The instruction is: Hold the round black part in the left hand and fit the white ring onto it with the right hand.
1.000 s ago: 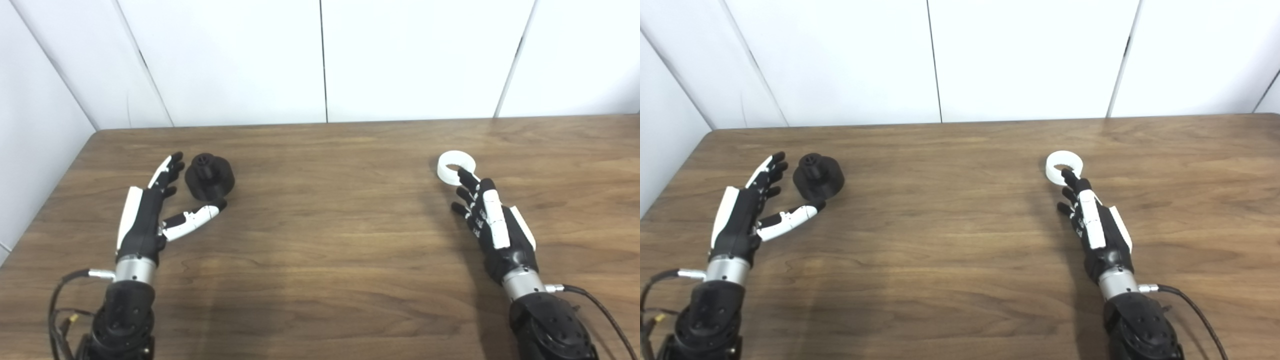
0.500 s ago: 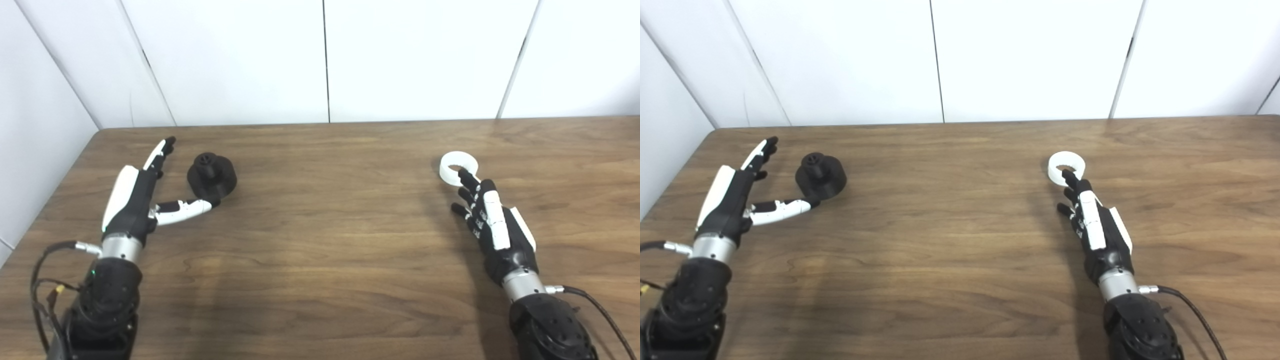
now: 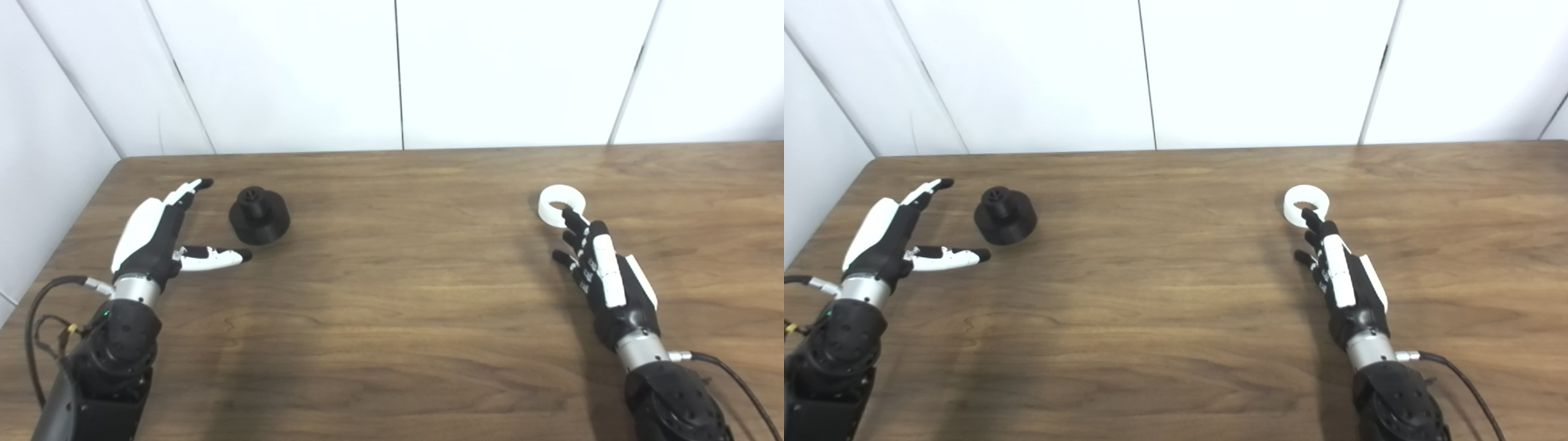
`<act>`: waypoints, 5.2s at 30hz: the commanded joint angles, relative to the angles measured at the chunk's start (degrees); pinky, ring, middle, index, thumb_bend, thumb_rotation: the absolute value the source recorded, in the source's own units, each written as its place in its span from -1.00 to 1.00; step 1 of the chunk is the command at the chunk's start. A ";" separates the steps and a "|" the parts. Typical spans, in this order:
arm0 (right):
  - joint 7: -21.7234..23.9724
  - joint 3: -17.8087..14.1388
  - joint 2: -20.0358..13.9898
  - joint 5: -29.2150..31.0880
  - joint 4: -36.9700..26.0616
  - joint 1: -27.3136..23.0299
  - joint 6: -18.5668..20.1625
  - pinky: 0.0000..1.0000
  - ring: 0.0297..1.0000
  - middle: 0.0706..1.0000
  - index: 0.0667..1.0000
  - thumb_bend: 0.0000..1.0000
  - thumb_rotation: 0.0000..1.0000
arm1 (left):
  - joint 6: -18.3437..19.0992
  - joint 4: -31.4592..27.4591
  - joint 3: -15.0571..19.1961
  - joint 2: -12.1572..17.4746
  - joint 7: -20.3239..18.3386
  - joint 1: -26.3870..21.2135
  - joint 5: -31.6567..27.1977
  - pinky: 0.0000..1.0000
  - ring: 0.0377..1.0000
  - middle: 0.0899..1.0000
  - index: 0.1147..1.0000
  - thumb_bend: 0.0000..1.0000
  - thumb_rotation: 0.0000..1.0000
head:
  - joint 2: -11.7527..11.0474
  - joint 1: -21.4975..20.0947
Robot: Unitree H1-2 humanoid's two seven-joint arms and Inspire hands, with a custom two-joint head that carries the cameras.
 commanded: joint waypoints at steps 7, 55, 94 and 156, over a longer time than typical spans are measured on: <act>0.34 -0.03 -0.32 -0.51 -1.39 -0.83 -2.99 0.74 0.89 0.90 0.79 -0.01 1.00 | -4.42 7.70 -2.16 4.53 0.74 -6.35 3.14 0.84 0.97 0.86 0.70 1.00 -0.47 | -0.06 1.03; 0.72 -0.09 -0.33 -0.74 0.30 1.85 -5.97 0.74 0.86 0.86 0.77 0.09 0.99 | 0.39 20.85 -8.87 5.44 -9.81 -18.70 2.09 0.69 0.95 0.87 0.69 0.90 -0.36 | -0.61 1.54; -0.57 -0.47 -0.49 -2.33 -1.17 3.12 -5.62 0.67 0.83 0.84 0.77 0.14 1.00 | -3.75 26.69 -11.63 2.39 -6.99 -22.46 1.74 0.70 0.93 0.84 0.33 0.76 -0.49 | -0.35 -0.32; -0.07 0.51 -0.50 -2.13 -2.90 3.15 -3.10 0.72 0.86 0.86 0.81 0.16 1.00 | -5.37 4.12 -21.17 -0.23 -16.69 -12.94 2.91 0.79 0.96 0.81 0.17 0.70 -0.63 | 1.05 -0.43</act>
